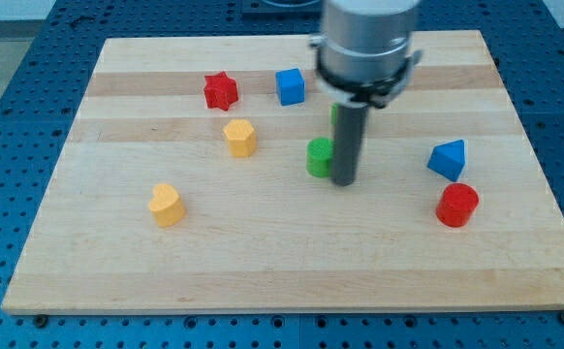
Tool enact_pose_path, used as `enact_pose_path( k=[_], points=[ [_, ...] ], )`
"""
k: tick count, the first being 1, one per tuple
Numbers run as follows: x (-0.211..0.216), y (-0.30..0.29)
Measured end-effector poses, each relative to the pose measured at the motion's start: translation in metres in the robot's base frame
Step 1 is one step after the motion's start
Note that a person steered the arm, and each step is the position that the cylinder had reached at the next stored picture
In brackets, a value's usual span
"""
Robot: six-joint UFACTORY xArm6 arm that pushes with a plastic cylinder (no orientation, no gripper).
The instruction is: Slide the green circle towards the blue triangle
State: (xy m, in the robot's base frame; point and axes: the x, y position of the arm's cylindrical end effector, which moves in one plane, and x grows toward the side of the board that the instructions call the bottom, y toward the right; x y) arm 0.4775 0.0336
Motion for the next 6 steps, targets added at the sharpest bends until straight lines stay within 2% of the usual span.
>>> enact_pose_path(
  k=[1, 2, 5, 6],
  points=[
    [0.006, -0.072],
    [-0.009, -0.097],
    [-0.054, 0.042],
    [-0.061, 0.072]
  ],
)
